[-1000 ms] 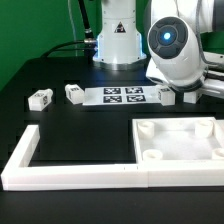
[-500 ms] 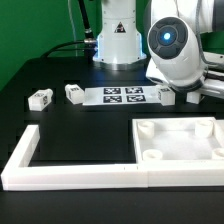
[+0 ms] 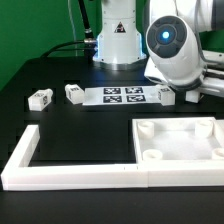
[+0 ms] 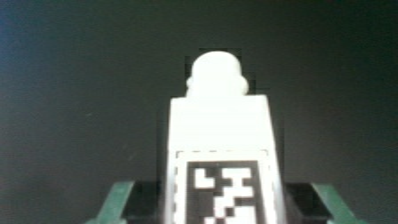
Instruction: Assemble square table
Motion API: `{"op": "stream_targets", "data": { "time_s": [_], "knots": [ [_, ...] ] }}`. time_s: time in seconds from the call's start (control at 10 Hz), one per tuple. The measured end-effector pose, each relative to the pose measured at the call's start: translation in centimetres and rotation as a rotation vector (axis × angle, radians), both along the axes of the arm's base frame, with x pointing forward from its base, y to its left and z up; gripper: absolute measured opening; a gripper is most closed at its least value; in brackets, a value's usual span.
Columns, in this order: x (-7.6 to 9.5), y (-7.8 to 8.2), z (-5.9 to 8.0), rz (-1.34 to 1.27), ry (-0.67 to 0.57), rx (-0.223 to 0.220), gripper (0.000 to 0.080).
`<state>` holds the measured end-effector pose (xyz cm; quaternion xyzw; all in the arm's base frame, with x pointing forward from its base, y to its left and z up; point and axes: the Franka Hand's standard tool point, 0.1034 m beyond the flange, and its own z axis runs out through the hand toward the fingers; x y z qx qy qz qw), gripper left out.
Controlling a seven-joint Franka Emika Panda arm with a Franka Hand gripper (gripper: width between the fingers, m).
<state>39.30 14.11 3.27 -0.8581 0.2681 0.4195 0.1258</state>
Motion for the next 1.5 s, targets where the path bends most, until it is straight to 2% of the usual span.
{"op": "stream_targets", "data": {
  "time_s": [0.2,0.3,0.4,0.5,0.7,0.8,0.9,1.0,1.1,1.2,1.3,1.5],
  "knots": [
    [3.2,-2.0,4.1,0.011,-0.052,0.022,0.0287],
    [3.6,-2.0,5.7,0.007,-0.026,0.039,0.0287],
    [3.2,-1.8,5.2,-0.005,-0.004,0.028,0.0287],
    [4.0,-1.7,4.7,-0.007,-0.077,-0.008,0.0287],
    [4.4,-1.6,5.2,0.0,-0.213,-0.065,0.0287],
    [5.6,-2.5,5.7,0.034,-0.267,-0.088,0.0288],
    [7.6,-3.6,7.6,0.066,-0.337,-0.102,0.0288],
    [10.1,-4.9,9.8,0.103,-0.408,-0.088,0.0288],
    [12.3,-5.2,11.3,0.096,-0.468,-0.123,0.0288],
    [12.8,-4.4,12.1,0.109,-0.523,-0.148,0.0288],
    [12.4,-4.3,11.6,0.106,-0.565,-0.165,0.0288],
    [13.3,-4.3,11.1,0.107,-0.723,-0.235,0.0288]
  ]
}}
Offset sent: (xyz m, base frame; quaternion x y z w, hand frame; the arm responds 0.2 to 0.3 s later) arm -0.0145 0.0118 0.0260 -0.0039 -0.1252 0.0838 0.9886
